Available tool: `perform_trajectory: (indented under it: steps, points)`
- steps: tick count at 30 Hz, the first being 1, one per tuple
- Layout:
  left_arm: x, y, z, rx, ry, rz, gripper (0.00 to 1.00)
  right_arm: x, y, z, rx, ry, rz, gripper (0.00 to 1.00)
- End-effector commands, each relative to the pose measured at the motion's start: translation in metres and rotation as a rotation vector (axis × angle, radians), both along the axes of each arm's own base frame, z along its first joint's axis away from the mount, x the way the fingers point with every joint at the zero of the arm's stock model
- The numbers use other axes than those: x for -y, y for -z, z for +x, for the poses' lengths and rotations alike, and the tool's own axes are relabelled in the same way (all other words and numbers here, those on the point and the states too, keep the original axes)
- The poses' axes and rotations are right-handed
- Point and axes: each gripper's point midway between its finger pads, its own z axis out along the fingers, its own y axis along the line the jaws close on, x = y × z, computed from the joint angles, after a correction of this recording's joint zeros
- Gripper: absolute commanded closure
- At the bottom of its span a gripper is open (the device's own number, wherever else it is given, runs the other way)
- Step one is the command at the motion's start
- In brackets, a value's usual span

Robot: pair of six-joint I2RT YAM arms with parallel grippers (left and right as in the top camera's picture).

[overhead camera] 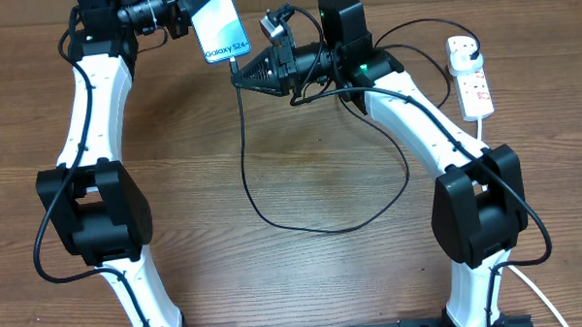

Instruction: Plug charger to phone and switch on socket

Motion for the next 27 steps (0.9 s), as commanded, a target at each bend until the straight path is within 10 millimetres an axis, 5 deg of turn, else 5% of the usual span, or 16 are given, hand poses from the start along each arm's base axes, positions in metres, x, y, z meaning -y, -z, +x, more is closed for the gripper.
perform_trajectory:
  steps: [1,27]
  points:
    - [0.013,-0.007,-0.014,-0.007,0.093,-0.033,0.96,0.001,0.004,0.009,0.003,0.034,-0.008,0.96]
    - [0.005,-0.009,-0.011,-0.01,0.073,-0.04,0.96,0.0,0.006,-0.001,-0.03,-0.008,-0.011,0.96]
